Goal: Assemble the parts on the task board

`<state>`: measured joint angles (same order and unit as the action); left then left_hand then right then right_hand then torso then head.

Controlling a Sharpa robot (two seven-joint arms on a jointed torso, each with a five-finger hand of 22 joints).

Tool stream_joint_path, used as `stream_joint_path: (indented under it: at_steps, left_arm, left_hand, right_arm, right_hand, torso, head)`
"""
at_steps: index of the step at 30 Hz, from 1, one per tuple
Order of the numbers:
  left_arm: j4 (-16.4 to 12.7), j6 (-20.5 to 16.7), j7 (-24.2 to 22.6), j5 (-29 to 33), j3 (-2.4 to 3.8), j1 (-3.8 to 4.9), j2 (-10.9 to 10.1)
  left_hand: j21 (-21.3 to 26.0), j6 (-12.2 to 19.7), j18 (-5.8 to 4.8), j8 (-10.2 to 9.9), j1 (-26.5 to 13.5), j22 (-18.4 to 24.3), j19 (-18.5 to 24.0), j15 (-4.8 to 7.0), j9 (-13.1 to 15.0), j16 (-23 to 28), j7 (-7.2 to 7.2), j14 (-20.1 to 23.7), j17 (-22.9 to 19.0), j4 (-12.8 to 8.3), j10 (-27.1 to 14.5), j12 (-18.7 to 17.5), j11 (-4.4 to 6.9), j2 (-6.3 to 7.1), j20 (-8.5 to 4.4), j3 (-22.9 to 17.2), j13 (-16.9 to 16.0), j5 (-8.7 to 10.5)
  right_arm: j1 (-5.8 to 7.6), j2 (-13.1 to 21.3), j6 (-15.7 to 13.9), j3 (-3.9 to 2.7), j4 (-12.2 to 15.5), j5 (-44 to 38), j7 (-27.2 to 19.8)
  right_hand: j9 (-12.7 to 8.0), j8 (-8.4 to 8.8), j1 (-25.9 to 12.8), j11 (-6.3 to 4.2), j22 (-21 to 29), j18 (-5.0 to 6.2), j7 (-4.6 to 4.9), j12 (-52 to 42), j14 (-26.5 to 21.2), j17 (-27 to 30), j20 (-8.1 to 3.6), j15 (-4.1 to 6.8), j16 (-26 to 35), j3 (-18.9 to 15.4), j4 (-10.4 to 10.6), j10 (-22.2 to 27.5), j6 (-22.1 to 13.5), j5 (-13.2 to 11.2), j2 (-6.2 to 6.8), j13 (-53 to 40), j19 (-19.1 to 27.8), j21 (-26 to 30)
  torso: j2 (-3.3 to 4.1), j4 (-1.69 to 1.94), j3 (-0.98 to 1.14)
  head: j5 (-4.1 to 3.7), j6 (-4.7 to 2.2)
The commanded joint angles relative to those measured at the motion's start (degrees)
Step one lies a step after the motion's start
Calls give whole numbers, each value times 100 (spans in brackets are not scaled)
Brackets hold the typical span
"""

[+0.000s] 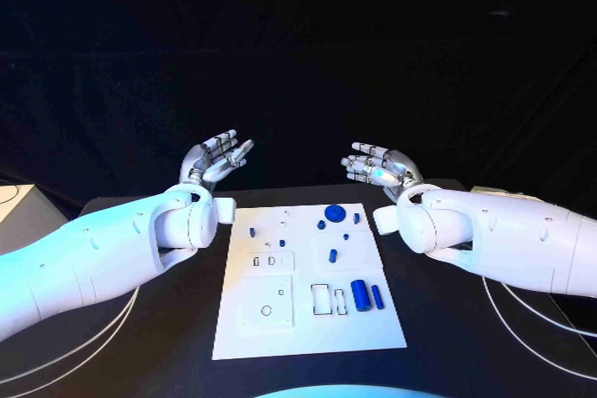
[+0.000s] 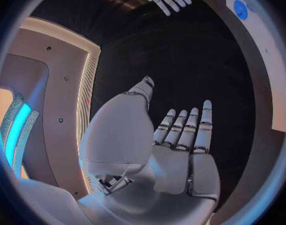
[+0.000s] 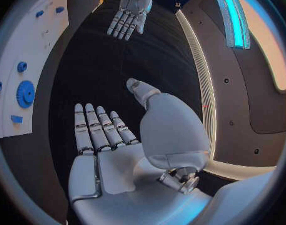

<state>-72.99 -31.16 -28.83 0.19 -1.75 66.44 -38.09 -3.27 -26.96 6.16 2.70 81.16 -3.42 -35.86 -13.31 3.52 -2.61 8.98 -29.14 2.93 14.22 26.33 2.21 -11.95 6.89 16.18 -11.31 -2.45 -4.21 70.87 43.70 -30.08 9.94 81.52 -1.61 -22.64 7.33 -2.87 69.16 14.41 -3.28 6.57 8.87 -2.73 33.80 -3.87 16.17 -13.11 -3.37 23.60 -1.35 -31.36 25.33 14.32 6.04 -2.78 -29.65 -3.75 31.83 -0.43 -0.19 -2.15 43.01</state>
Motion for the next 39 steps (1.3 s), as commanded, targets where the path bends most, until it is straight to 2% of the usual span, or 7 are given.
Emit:
stream_joint_path:
  at_steps: [1,4,6,12,26,33,39]
  left_arm:
    - [68,628,-103,15,-4,32,40]
    - [70,630,-104,15,-4,33,40]
    - [-270,999,42,-105,-1,37,-297]
    - [-646,1086,95,-217,20,59,-560]
    - [-1323,1054,178,-267,82,107,-1020]
    - [-1596,1113,215,-271,88,138,-1192]
    - [-1903,1190,198,-266,96,150,-1370]
  left_hand:
    - [-49,-315,95,80,313,-24,-171,-3,44,-80,550,-395,53,32,346,61,-39,-24,40,-118,-32,-12]
    - [-106,-789,163,193,346,-53,-458,103,113,-191,572,-1023,130,-46,953,126,-98,-84,40,-216,-72,-11]
    - [-194,-1055,248,251,361,-84,-771,145,146,-284,590,-1569,192,-142,1323,123,-126,-109,40,-377,-79,-13]
    - [-475,-2166,436,495,190,-144,-1389,342,287,-491,518,-2404,319,-364,2641,220,10,-51,-4,-769,-125,-4]
    - [-1012,-2752,434,692,-83,-322,-2190,681,363,-874,365,-3406,911,-618,3617,223,269,176,-360,-1580,-143,9]
    - [-1226,-2843,429,745,-190,-427,-2343,764,409,-999,325,-3606,1188,-727,3792,170,317,250,-462,-1814,-137,18]
    - [-1270,-2830,424,739,-228,-451,-2362,768,413,-1015,324,-3621,1241,-744,3787,153,317,281,-475,-1834,-132,21]
  right_arm:
    - [71,-18,858,56,-67,-242,307]
    - [104,-21,925,86,-94,-255,334]
    - [280,76,707,81,-336,-2590,423]
    - [420,116,547,72,-342,-3843,636]
    - [655,123,349,49,-308,-6163,1401]
    - [696,137,701,44,-124,-7670,2038]
    - [703,113,1097,45,3,-8493,2408]
  right_hand:
    - [174,-240,503,-61,-116,202,746,-103,1372,-153,33,108,-231,223,-200,-1197,977,-22,-7,-69,-1131,-296]
    - [321,-447,755,-193,-171,355,626,-162,1799,-199,18,253,-339,496,-400,-2020,1830,-68,-33,-94,-1592,-513]
    - [379,-550,822,-268,-212,390,560,-167,2028,-220,-34,339,-394,668,-484,-2308,2269,-109,-15,-92,-1850,-660]
    - [354,-610,815,-385,-344,378,478,-101,2530,-250,-240,503,-503,780,-547,-2744,2635,-165,63,-79,-2270,-1003]
    - [245,-606,859,-692,-1391,327,247,-84,3946,-674,-769,994,-1002,308,-543,-3542,3230,-73,153,-86,-2739,-2706]
    - [242,-562,773,-948,-2294,396,51,-77,5065,-1881,-1103,1316,-2280,380,-434,-4036,3559,-185,434,-108,-3205,-4074]
    - [318,-518,599,-983,-2644,370,-19,-79,5003,-2793,-1118,1325,-3401,604,-130,-4062,3577,-238,722,-118,-3432,-4405]
  torso:
    - [4,-2,-2]
    - [4,-2,-2]
    - [195,46,16]
    - [337,108,16]
    - [529,213,-17]
    - [636,284,-53]
    - [741,323,-79]
  head:
    - [-2,10]
    - [-2,10]
    - [-20,52]
    - [-60,33]
    - [-105,-68]
    - [-140,-88]
    - [-160,-72]
